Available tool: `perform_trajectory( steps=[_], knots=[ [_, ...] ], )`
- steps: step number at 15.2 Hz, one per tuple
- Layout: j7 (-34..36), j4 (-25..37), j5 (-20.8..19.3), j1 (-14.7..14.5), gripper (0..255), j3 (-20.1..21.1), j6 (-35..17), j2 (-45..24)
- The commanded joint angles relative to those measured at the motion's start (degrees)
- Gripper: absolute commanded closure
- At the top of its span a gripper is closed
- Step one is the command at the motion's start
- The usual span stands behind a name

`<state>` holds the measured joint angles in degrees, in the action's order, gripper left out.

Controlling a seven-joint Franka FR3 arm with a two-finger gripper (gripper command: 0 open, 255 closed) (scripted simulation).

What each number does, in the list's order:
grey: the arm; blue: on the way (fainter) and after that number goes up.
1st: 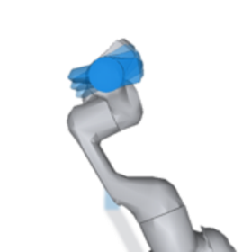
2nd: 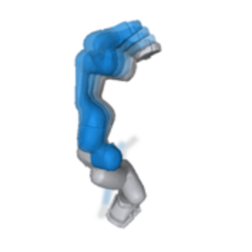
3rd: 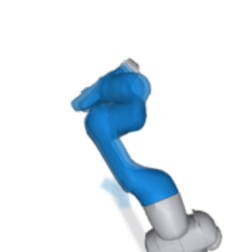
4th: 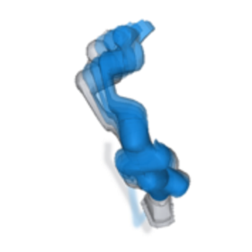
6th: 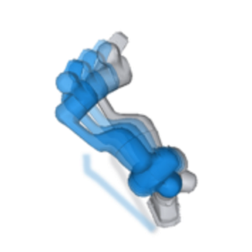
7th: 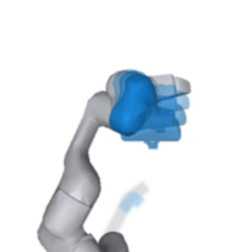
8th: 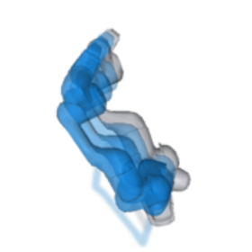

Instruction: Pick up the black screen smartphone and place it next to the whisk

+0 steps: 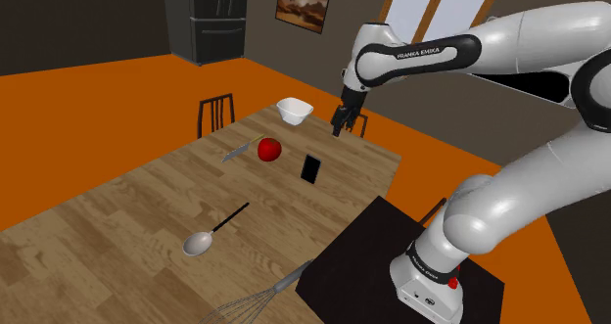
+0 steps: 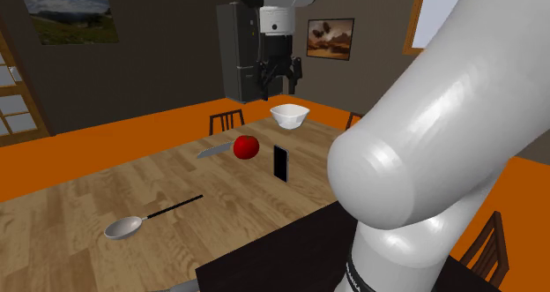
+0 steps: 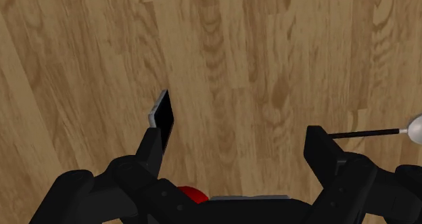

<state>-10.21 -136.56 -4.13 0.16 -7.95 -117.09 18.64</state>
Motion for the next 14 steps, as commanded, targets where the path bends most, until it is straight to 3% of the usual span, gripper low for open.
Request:
perform_trajectory(
  steps=[1, 14],
  knots=[
    [-1.9, 1.0, 0.0, 0.2, 0, -1.0, -2.8, -4.4],
    [-13.1, 13.8, 3.3, 2.5, 0, -3.5, -14.6, -33.4]
  ],
)
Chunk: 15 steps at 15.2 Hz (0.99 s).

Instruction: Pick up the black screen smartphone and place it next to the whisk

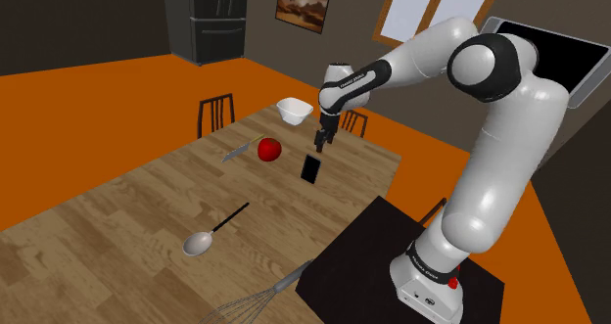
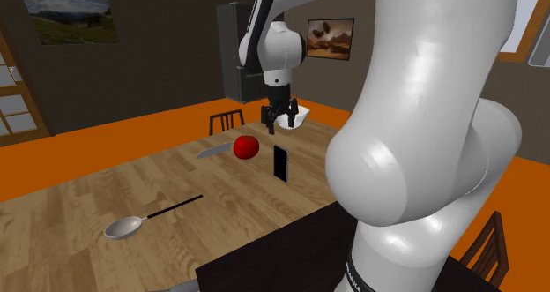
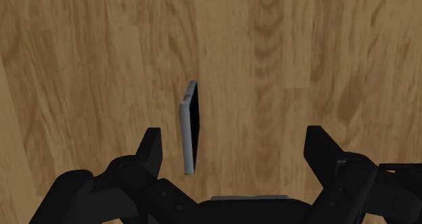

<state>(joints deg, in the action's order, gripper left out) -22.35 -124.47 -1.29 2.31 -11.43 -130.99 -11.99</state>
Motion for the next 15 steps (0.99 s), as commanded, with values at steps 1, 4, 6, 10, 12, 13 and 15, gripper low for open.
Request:
perform_trajectory(
  steps=[1, 4, 6, 10, 12, 13, 15],
  knots=[
    [-1.7, 3.1, 0.7, 0.7, 0, 0.1, -1.2, -5.0],
    [-3.8, 7.9, 1.5, 1.8, 0, 0.4, -2.3, -11.9],
    [-5.0, 11.4, 1.8, 2.6, 0, 0.8, -2.7, -16.5],
    [-5.3, 11.7, 2.1, 3.0, 0, 1.0, -4.6, -18.7],
    [-5.5, 11.5, 2.3, 3.2, 0, 1.1, -5.8, -19.7],
    [-5.5, 11.4, 2.4, 3.3, 0, 1.2, -6.4, -20.2],
    [-5.6, 11.3, 2.5, 3.4, 0, 1.3, -7.4, -21.1]
  ],
)
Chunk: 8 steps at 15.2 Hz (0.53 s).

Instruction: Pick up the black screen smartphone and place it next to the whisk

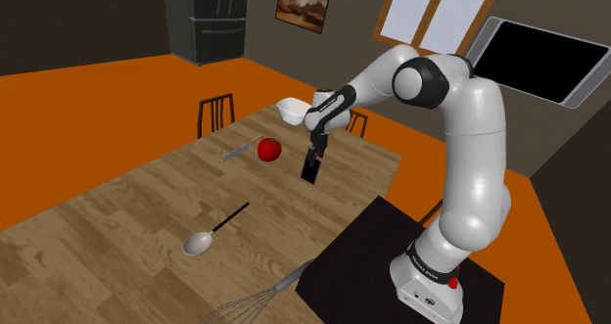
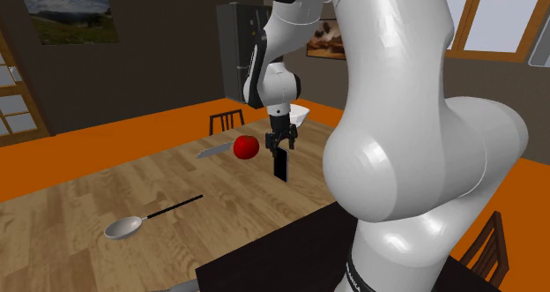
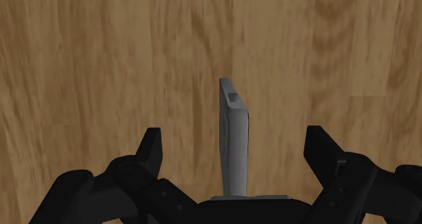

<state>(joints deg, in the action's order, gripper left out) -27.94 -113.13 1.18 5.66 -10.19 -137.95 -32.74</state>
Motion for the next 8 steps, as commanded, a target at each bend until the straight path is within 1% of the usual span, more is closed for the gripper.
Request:
perform_trajectory(
  steps=[1, 7, 8],
  knots=[
    [0.0, 0.0, 0.0, 0.0, 0, 0.0, -0.4, -0.3],
    [0.0, 0.0, 0.0, 0.0, 0, 0.0, -0.4, -0.3],
    [0.0, 0.0, 0.0, 0.0, 255, 0.0, -0.4, -0.3]
  ],
)
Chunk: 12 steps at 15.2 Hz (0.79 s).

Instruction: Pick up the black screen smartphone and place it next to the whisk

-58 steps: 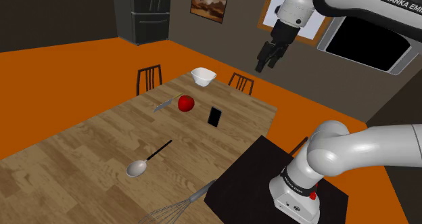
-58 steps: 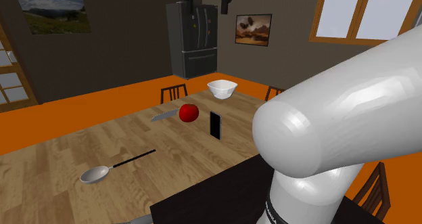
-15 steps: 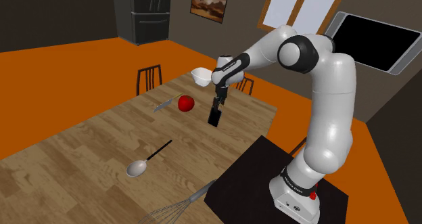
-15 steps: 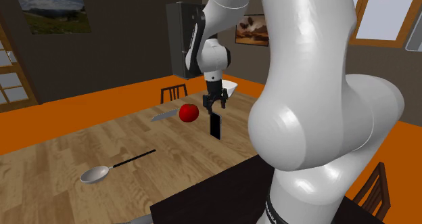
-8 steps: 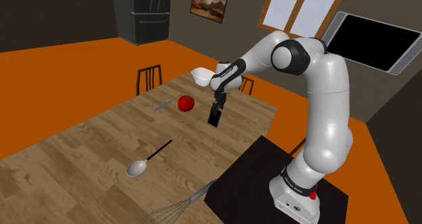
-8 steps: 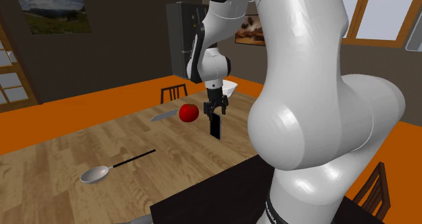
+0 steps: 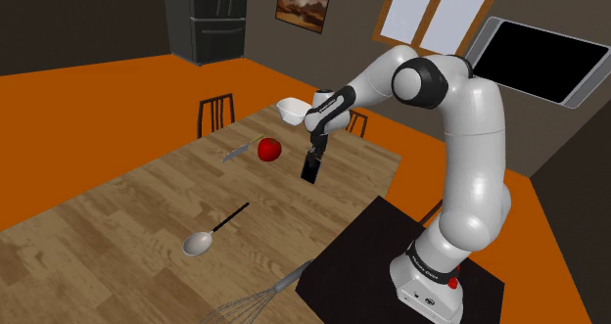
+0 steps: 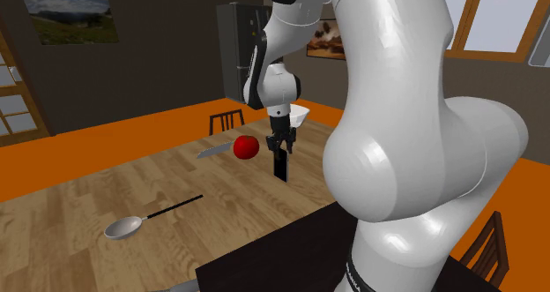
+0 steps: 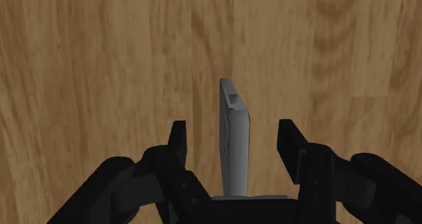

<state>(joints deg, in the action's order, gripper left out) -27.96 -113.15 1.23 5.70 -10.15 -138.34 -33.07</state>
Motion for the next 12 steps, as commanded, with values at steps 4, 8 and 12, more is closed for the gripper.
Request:
perform_trajectory(
  steps=[4, 8, 12],
  knots=[
    [0.0, 0.0, 0.0, 0.0, 255, 0.0, 0.0, 0.0],
    [0.0, 0.0, 0.0, 0.0, 255, 0.0, 0.0, 0.0],
    [0.1, -0.3, -0.3, -0.2, 255, -0.3, 1.6, 1.9]
  ],
)
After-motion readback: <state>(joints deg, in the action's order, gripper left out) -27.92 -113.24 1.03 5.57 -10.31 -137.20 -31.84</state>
